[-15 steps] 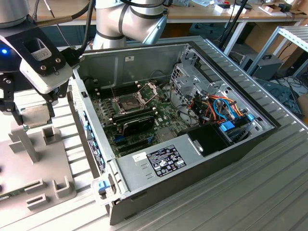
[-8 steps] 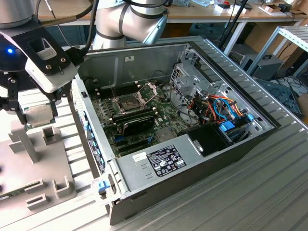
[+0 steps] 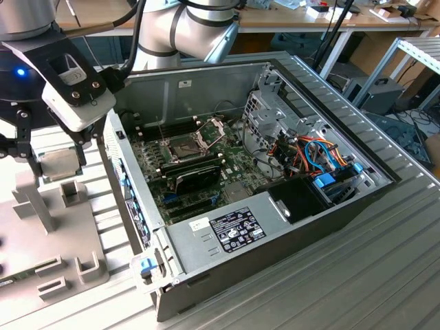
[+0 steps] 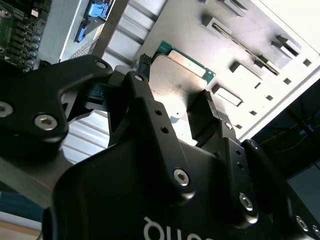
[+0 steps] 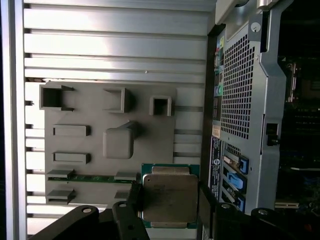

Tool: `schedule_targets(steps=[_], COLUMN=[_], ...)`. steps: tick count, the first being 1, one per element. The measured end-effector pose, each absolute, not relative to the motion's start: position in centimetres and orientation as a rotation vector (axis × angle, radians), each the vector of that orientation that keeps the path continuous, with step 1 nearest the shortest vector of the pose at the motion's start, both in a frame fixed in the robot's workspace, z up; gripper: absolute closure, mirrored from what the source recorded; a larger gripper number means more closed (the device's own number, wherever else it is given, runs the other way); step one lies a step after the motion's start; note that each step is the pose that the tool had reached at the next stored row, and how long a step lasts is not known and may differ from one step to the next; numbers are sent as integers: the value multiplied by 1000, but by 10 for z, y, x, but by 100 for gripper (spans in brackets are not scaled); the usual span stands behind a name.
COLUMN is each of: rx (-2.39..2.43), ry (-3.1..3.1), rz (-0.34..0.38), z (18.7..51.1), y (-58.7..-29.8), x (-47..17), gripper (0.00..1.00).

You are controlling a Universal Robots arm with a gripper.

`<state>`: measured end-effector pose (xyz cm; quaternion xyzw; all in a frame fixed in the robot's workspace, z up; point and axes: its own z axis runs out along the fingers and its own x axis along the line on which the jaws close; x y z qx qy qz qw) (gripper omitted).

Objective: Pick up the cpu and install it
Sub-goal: 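Pick up the cpu and move it towards the insertion slot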

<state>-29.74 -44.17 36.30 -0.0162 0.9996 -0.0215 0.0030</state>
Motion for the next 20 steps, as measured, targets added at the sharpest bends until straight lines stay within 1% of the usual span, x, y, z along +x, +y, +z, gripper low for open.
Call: schedule_targets(steps=[20], rx=[-51], ry=[3135], rz=[-67], z=[363], y=[-442], x=[-290], gripper=[45])
